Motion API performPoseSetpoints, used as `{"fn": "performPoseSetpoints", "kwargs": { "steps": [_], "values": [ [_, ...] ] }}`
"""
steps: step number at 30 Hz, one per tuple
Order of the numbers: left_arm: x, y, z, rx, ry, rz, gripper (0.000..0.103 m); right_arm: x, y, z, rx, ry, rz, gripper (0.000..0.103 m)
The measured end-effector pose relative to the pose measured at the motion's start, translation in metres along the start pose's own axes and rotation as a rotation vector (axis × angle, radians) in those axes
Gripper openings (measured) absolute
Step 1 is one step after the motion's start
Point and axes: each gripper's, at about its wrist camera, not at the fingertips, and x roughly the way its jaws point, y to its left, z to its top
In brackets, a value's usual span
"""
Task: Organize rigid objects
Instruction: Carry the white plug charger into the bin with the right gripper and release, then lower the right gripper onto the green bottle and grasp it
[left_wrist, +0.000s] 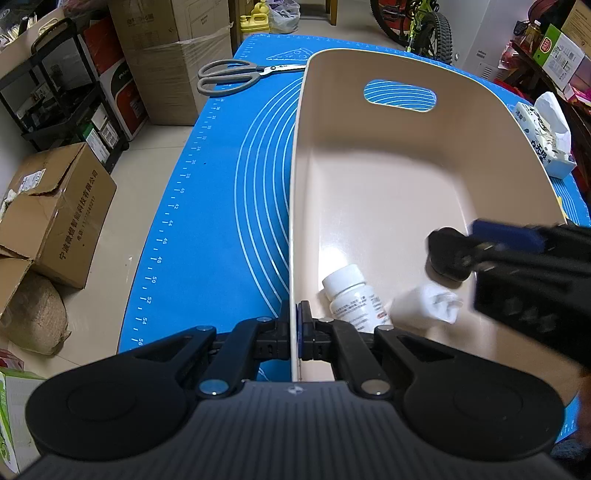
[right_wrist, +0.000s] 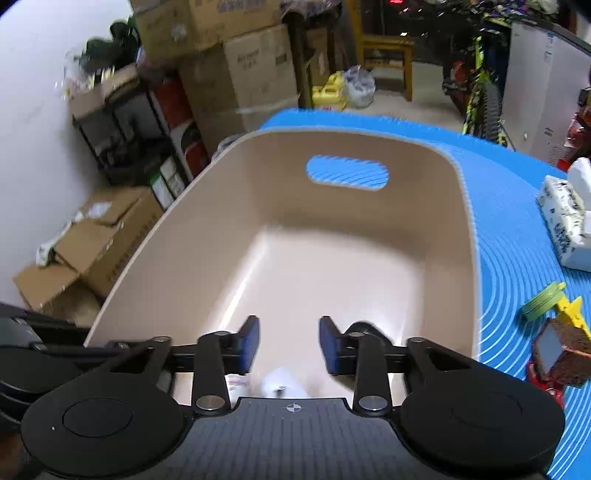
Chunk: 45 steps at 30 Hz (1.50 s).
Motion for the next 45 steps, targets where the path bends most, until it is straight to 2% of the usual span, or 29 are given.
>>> {"fn": "performPoseSetpoints", "kwargs": {
  "steps": [8, 16, 21, 23, 26, 31, 38, 45],
  "values": [
    [0.000, 0.000, 0.000, 0.000, 0.000, 0.001, 0.004, -0.044, -0.034, 0.010, 0.045, -0.122, -0.029, 0.061],
    [0.000, 0.000, 0.000, -0.002, 0.001, 0.000, 0.004, -0.067, -0.072, 0.008, 0.033, -0.176, -0.075, 0.063],
    [0.000, 0.000, 0.000, -0.002, 0.001, 0.000, 0.004, -0.060, -0.098, -0.002, 0.026, -0.133, -0.139, 0.063],
    [0.000, 0.000, 0.001, -0.003, 0.001, 0.000, 0.004, -0.061, -0.108, -0.007, 0.041, -0.138, -0.137, 0.064],
    [0.000, -0.001, 0.001, -0.002, 0.001, 0.002, 0.004, -0.060, -0.116, -0.016, 0.043, -0.117, -0.173, 0.064],
    [0.001, -0.001, 0.001, -0.005, 0.001, 0.002, 0.004, -0.054, -0.127, -0.033, 0.060, -0.063, -0.183, 0.064],
    [0.001, -0.002, 0.001, -0.004, 0.000, 0.007, 0.004, -0.023, -0.131, -0.054, 0.101, 0.067, -0.167, 0.063],
    [0.001, -0.002, 0.001, -0.004, 0.001, 0.007, 0.004, -0.004, -0.139, -0.067, 0.210, 0.105, -0.096, 0.064]
  ]
}}
